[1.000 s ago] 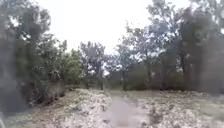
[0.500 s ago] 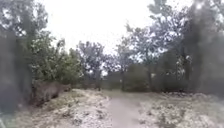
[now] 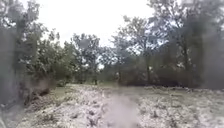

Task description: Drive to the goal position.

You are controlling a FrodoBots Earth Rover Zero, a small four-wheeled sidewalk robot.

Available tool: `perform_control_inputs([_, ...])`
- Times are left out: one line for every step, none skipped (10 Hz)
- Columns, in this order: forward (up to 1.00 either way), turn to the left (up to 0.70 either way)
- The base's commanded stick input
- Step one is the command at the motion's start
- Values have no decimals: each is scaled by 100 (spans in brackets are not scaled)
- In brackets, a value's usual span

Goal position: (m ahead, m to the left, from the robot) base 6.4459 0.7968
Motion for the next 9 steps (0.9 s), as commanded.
perform_control_inputs([70, 0])
perform_control_inputs([70, 0])
perform_control_inputs([70, 22])
perform_control_inputs([70, 33])
perform_control_inputs([70, 35])
perform_control_inputs([70, 35])
perform_control_inputs([70, 16])
perform_control_inputs([70, 0])
perform_control_inputs([70, 0])
